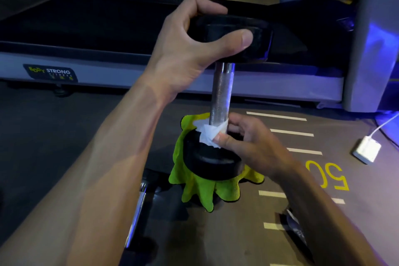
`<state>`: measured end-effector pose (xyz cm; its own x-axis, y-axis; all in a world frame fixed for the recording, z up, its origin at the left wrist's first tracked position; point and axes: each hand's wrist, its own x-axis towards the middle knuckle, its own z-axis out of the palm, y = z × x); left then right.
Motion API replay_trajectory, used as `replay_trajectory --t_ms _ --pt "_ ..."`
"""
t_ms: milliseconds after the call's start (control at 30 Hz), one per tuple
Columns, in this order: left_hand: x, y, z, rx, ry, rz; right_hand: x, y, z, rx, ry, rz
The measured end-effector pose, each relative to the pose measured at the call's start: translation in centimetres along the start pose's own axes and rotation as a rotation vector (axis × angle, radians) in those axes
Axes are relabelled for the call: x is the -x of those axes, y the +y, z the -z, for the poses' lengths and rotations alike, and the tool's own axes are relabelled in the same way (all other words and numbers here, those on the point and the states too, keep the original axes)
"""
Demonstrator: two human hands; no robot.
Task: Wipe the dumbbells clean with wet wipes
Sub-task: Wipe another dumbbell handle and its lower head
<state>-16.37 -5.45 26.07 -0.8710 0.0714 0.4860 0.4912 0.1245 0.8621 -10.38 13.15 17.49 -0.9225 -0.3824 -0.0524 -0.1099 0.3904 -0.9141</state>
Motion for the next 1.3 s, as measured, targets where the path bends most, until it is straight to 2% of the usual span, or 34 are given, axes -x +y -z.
replay_trajectory --t_ms 100,167,300,400,467,600,667,700,767,800,867,933,967,1033,1133,1233,1300 --pt "0.1 0.0 -0.2 0.023 -0.017 -0.005 -0.6 0.9 1.3 -0.156 -0.107 0.005" --pt "0.2 0.0 -0.4 0.035 -0.023 -0.01 -0.5 0.8 1.2 -0.126 -0.043 -0.004" --pt "0.2 0.0 -0.6 0.025 0.008 -0.014 -0.2 0.0 -1.5 0.053 0.306 0.055" --pt "0.2 0.1 -0.5 -0.005 0.007 -0.019 -1.7 -1.8 -1.9 -0.176 0.52 0.155" --pt "0.2 0.1 -0.5 -0.011 -0.012 -0.023 -2.1 -2.5 -1.8 -0.201 0.506 0.187" --pt "0.1 -0.1 -0.3 0.025 0.006 -0.017 -0.6 -0.8 -1.4 0.122 0.201 0.014" --pt "0.2 -0.1 -0.4 0.036 0.0 -0.014 -1.0 -0.7 -0.1 0.097 0.135 -0.015" --pt "0.2 0.0 -0.5 0.036 -0.009 -0.014 -1.4 -1.0 0.1 0.025 0.14 -0.002" --pt "0.2 0.0 -0.6 0.033 -0.018 -0.016 -2.2 -2.1 -0.8 -0.149 0.256 0.025" --pt "0.2 0.0 -0.5 0.032 -0.014 -0.015 -2.3 -2.4 -1.6 -0.153 0.315 0.042" --pt "0.2 0.1 -0.4 0.035 -0.008 -0.01 -1.8 -2.1 -2.5 0.042 0.318 0.022" --pt "0.3 0.2 -0.4 0.043 -0.004 -0.012 -0.8 -2.2 -1.8 0.261 0.194 -0.06" --pt "0.3 0.2 -0.4 0.045 -0.001 -0.016 -0.5 -2.2 -1.1 0.261 0.138 -0.1" --pt "0.5 0.3 -0.5 0.05 0.0 -0.018 -0.4 -2.7 -0.2 0.082 0.102 -0.094" --pt "0.6 0.4 -0.6 0.026 -0.021 -0.019 -1.2 -5.0 -0.6 -0.239 0.259 -0.008" --pt "0.5 0.3 -0.6 0.021 -0.026 -0.021 -1.2 -6.1 -2.0 -0.18 0.386 0.03" --pt "0.4 0.2 -0.4 0.039 -0.007 -0.02 0.5 -5.6 -3.1 -0.152 0.316 0.016"
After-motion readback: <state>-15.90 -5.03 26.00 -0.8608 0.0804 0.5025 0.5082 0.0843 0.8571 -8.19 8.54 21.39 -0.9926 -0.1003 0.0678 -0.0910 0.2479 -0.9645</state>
